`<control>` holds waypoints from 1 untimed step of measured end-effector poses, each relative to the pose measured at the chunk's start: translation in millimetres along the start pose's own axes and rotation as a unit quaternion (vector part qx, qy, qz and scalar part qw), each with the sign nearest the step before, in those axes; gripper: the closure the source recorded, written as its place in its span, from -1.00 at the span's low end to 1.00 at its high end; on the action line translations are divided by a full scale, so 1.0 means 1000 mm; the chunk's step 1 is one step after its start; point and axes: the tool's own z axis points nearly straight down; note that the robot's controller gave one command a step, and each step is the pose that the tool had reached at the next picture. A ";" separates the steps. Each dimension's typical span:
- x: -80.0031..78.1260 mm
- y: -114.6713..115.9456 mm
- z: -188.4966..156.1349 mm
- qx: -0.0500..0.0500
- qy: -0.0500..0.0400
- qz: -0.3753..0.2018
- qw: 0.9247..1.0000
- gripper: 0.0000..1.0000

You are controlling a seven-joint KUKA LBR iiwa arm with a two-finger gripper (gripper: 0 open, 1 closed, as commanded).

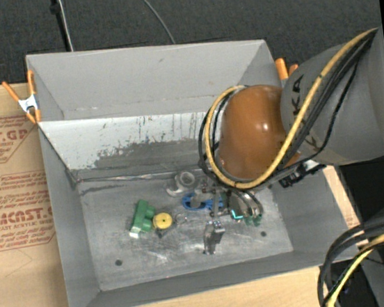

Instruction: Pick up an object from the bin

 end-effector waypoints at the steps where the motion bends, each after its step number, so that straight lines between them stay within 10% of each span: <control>1: -0.047 0.104 0.081 0.000 -0.007 -0.078 0.997 -1.00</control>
Offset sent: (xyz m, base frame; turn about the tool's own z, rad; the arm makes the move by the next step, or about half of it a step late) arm 0.0437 0.1015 -0.0826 -0.1517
